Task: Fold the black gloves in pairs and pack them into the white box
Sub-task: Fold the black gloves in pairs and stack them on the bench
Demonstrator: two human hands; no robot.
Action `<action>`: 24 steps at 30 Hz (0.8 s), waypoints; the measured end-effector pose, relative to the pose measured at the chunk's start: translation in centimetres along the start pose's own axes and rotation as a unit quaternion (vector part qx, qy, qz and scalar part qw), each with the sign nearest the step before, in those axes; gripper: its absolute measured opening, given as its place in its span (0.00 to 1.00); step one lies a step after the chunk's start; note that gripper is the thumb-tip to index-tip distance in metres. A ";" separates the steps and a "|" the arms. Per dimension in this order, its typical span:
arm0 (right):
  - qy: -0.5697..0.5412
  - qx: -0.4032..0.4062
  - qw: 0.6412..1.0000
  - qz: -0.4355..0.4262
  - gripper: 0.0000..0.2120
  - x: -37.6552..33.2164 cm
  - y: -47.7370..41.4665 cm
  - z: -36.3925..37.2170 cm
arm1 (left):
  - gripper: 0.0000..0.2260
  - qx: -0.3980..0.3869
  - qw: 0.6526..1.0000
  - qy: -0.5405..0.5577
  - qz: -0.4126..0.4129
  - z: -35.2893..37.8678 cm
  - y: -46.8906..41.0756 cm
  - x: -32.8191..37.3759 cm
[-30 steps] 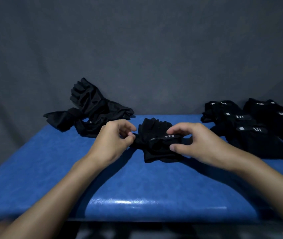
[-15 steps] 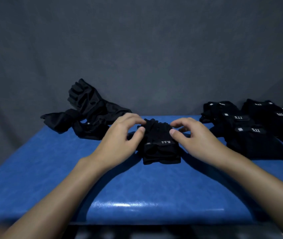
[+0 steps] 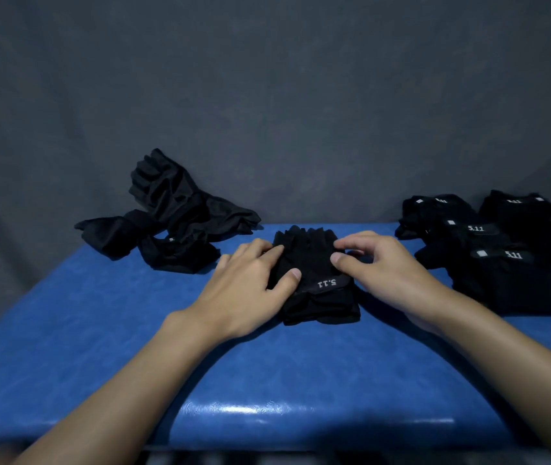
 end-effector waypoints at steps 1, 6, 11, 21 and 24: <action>-0.007 -0.001 1.000 0.002 0.14 0.0 -0.1 0.0 | 0.35 -0.003 1.000 -0.007 -0.002 0.0 0.1 0.1; 0.056 -0.026 0.997 0.047 0.23 0.6 -0.2 0.4 | 0.41 -0.012 1.000 -0.024 -0.002 -0.1 0.1 0.2; 0.072 -0.029 0.996 0.042 0.20 0.8 -0.4 0.3 | 0.37 -0.026 0.999 -0.035 -0.011 0.0 0.1 0.2; 0.135 -0.095 0.982 -0.087 0.27 -0.3 1.3 0.8 | 0.38 0.014 0.999 -0.001 0.036 -0.2 0.3 0.2; 0.188 -0.106 0.973 -0.086 0.22 0.0 1.6 0.5 | 0.34 -0.015 0.999 -0.022 0.036 0.0 0.4 0.1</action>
Point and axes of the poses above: each hand's wrist, its own y-axis away from the middle knuckle, its own z-axis out of the palm, x = y × z, the point moved 1 cm from there along -y, towards the middle knuckle, and after that the axes turned 8 degrees about -y, right-handed, at the moved point
